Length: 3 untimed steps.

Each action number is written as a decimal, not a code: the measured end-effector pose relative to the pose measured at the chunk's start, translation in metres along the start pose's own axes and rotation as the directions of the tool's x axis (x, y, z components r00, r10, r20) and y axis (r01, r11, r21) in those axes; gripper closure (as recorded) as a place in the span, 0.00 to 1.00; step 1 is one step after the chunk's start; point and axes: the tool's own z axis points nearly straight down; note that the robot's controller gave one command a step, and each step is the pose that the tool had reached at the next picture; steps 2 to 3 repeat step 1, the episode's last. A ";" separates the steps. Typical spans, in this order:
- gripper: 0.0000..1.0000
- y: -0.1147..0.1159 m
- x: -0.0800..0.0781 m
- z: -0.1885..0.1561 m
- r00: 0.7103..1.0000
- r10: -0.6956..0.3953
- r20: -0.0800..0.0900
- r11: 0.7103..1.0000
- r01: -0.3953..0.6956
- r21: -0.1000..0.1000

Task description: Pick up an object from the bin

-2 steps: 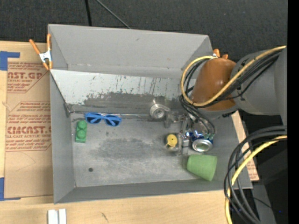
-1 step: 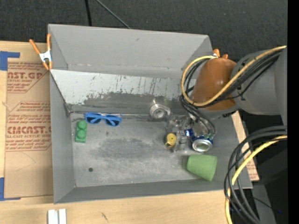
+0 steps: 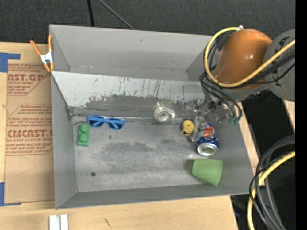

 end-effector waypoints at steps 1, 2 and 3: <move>1.00 -0.012 -0.008 -0.107 1.000 0.022 0.002 1.000 -0.022 0.001; 1.00 -0.012 -0.008 -0.107 1.000 0.022 0.002 1.000 -0.022 0.001; 1.00 -0.012 -0.008 -0.107 1.000 0.022 0.002 1.000 -0.022 0.001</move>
Offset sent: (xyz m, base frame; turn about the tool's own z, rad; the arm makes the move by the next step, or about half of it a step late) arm 0.0065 -0.0105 0.1019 0.0216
